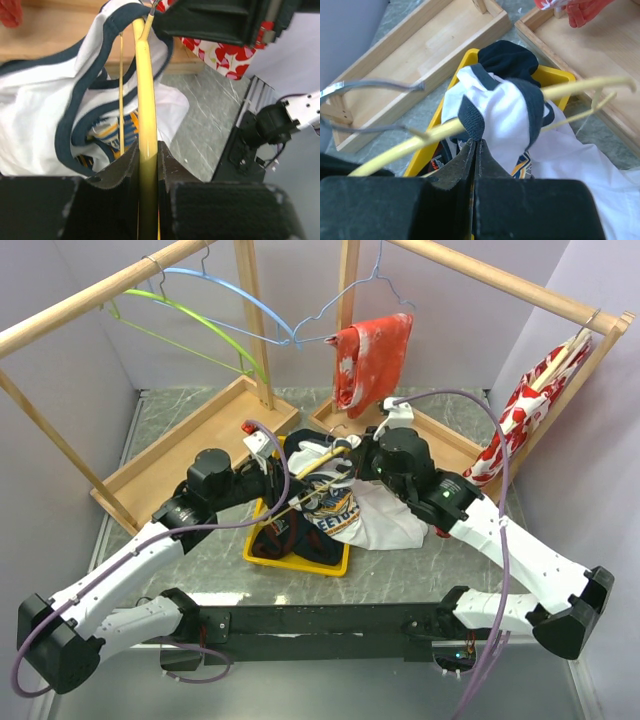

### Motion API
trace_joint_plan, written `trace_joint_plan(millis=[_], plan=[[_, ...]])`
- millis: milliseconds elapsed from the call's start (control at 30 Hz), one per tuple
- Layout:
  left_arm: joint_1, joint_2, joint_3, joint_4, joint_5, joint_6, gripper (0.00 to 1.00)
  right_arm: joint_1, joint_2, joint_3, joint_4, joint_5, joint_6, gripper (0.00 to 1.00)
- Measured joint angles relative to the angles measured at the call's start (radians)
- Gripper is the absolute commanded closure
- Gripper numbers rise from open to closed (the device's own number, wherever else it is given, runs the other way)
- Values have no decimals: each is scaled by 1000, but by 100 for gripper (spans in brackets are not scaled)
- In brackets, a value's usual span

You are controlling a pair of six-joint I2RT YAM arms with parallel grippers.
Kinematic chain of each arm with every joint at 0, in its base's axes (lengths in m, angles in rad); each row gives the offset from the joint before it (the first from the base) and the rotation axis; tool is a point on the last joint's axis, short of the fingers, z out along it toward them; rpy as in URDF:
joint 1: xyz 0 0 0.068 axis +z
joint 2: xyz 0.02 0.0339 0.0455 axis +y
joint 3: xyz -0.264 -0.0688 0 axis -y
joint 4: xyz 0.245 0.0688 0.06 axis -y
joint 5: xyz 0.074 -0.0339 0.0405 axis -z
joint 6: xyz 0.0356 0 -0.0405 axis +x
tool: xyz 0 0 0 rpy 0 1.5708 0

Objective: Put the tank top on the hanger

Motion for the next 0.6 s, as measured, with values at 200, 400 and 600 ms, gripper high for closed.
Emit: trace_joint_plan(millis=[200, 400, 600], plan=[[-2, 17, -5, 101, -33, 4, 99, 8, -43, 2, -6, 7, 7, 100], [-2, 72, -5, 171, -5, 3, 99, 10, -43, 44, -16, 14, 5, 91], [-2, 86, -34, 281, 26, -52, 99, 12, -57, 8, 20, 56, -39, 57]])
